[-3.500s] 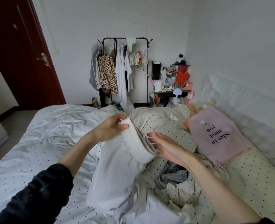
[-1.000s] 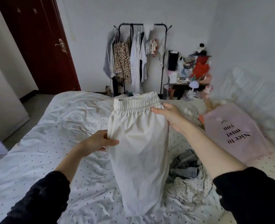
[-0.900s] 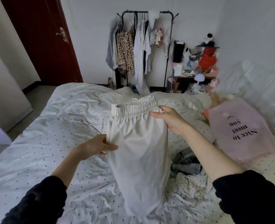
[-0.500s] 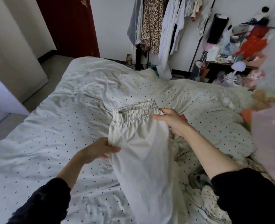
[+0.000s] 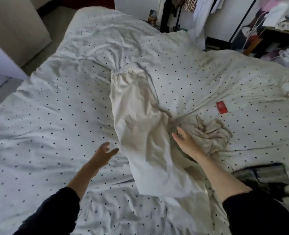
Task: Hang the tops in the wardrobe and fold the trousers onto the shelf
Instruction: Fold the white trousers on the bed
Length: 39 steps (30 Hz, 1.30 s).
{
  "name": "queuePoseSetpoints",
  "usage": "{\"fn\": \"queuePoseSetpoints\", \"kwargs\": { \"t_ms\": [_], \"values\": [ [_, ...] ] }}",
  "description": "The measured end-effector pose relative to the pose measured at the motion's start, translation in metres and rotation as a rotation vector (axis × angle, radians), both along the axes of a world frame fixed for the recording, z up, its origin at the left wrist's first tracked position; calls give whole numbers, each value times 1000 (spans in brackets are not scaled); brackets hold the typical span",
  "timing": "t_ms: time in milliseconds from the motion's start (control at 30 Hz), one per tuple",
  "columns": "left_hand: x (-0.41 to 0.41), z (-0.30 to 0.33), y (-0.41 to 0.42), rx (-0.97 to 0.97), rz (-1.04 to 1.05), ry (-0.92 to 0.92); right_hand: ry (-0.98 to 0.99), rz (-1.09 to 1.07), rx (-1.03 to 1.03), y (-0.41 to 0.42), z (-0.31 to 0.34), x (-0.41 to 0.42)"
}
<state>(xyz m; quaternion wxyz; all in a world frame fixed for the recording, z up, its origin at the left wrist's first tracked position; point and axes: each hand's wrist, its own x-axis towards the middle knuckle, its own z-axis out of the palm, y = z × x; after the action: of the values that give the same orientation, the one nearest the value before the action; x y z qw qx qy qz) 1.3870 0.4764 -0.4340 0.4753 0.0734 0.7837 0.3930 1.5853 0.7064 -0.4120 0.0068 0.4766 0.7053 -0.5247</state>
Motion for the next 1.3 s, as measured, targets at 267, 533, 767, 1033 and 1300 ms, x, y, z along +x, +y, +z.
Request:
{"fn": "queuePoseSetpoints", "kwargs": {
  "t_ms": [267, 533, 767, 1033, 1300],
  "values": [
    [107, -67, -22, 50, -12, -287, -162, -102, -1, -28, -72, 122],
    [208, -105, -32, 124, 36, -406, -256, -262, -103, -58, -119, 207],
    [238, -115, -19, 114, 122, -363, -192, -320, -261, -66, -130, 221],
    [316, -125, -20, 17, 196, -332, -127, -434, -432, -76, -144, 229],
    [331, -108, -37, -150, -273, 559, 20, -607, -688, -63, -113, 242]
  ]
}}
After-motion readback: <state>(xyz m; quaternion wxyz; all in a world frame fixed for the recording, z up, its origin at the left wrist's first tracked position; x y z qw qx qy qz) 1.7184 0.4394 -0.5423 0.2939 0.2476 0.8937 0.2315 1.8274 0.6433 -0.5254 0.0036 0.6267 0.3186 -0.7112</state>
